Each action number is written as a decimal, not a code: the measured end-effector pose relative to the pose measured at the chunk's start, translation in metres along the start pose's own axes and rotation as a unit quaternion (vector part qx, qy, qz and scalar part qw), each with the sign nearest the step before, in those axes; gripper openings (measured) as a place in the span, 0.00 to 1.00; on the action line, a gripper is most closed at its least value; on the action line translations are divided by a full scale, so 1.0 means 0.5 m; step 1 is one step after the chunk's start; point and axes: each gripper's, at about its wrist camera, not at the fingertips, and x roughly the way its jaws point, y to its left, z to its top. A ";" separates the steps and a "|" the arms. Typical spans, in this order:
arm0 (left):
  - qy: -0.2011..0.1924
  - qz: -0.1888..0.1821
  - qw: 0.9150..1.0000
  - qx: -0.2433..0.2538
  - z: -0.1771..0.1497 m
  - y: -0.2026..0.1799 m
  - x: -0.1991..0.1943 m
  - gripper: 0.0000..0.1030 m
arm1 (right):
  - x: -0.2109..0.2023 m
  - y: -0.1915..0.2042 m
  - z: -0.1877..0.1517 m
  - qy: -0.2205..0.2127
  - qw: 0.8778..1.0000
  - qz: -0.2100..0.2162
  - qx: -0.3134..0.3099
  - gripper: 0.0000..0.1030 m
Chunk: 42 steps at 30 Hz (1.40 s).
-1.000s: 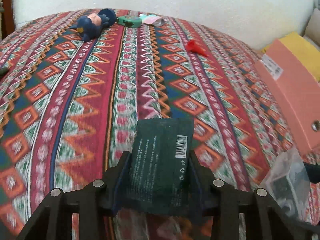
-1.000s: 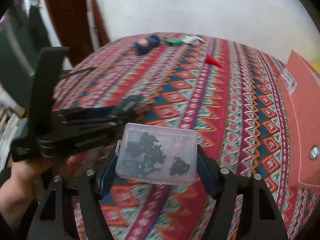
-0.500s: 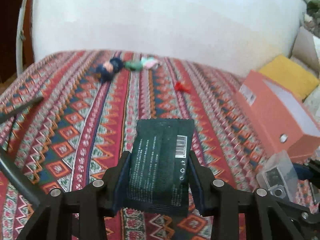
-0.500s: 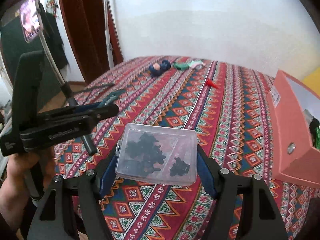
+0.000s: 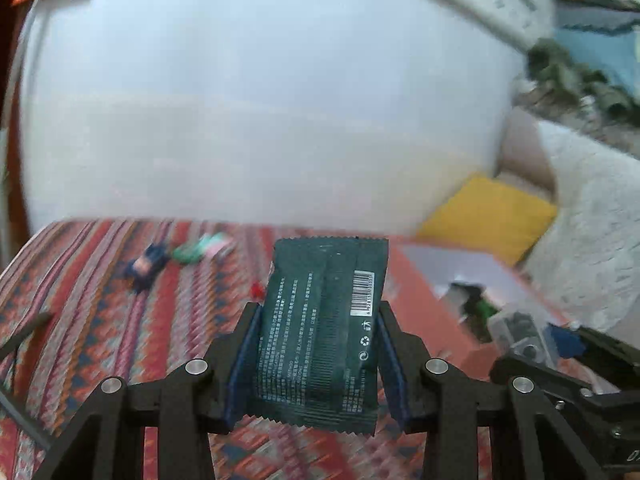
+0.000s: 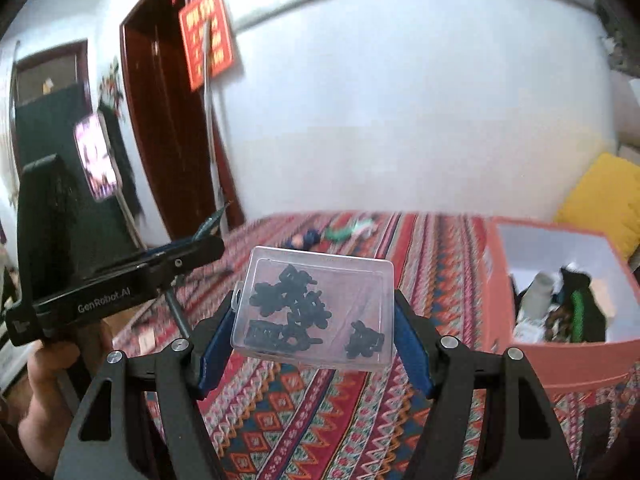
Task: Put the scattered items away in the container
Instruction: 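Carry the green packet with left tool while right tool carries clear box to pink box, then open the left tool over the pink box while right tool releases the clear box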
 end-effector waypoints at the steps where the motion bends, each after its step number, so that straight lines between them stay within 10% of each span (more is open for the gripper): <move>1: -0.007 -0.005 1.000 0.008 0.012 -0.015 -0.001 0.45 | -0.015 -0.005 0.009 -0.010 1.000 -0.003 0.001 0.72; 15: -0.056 -0.094 0.991 0.075 0.152 -0.240 0.048 0.45 | -0.230 -0.169 0.120 -0.145 0.984 -0.086 0.051 0.72; 24: 0.007 -0.146 0.985 0.086 0.177 -0.356 0.243 0.45 | -0.289 -0.351 0.175 -0.192 0.962 -0.171 0.089 0.72; 29: 0.058 -0.155 0.981 0.101 0.143 -0.405 0.382 0.45 | -0.264 -0.485 0.149 -0.167 0.946 -0.247 0.128 0.72; 42: 0.177 -0.145 0.967 0.110 0.027 -0.493 0.664 0.45 | -0.080 -0.751 0.050 -0.052 0.929 -0.281 0.235 0.72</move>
